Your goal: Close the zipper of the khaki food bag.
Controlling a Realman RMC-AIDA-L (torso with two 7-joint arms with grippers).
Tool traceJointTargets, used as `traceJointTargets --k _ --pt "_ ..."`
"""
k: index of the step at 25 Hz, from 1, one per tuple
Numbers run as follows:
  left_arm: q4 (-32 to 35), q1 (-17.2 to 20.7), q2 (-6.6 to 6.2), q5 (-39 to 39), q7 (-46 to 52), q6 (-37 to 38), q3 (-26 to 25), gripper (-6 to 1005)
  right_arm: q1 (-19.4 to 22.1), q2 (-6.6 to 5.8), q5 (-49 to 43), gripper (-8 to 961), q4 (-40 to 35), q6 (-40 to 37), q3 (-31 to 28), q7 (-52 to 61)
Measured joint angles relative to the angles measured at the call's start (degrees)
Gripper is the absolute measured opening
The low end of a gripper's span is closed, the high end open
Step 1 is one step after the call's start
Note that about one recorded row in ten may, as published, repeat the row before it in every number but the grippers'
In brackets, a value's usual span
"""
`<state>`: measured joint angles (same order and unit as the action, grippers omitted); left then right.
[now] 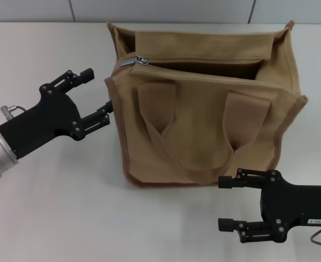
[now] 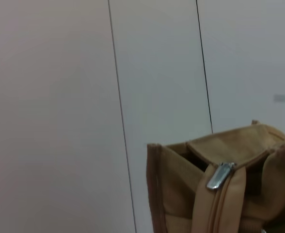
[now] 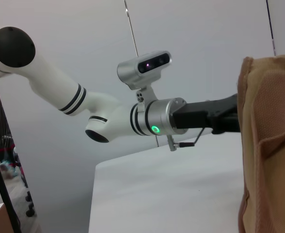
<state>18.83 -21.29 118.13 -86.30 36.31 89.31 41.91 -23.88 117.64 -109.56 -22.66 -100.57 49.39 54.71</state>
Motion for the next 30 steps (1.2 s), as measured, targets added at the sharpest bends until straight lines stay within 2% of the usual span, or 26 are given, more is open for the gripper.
traceJointTargets --k 1,7,13,21,30 --pt "-0.18 -0.94 0.26 -0.02 -1.2 -2.57 1.01 752 0.0 -0.01 0.01 776 -0.01 0.01 -0.02 0.03" --pt "-0.33 -1.39 0.4 0.34 -2.63 -3.37 1.08 750 0.07 0.05 0.05 775 0.06 0.02 -0.12 0.04" --pt "-0.33 -2.19 0.57 0.73 -3.23 -3.52 -2.16 749 0.11 0.11 0.09 775 -0.01 0.03 -0.2 0.16" --pt "-0.31 -2.33 0.6 0.84 -3.67 -3.53 -3.43 747 0.07 0.11 0.14 775 0.05 0.04 -0.83 0.22" --pt "-3.09 -2.35 0.71 4.98 -12.01 -2.48 -3.93 744 -0.09 0.06 0.14 775 0.1 0.34 -1.45 0.18"
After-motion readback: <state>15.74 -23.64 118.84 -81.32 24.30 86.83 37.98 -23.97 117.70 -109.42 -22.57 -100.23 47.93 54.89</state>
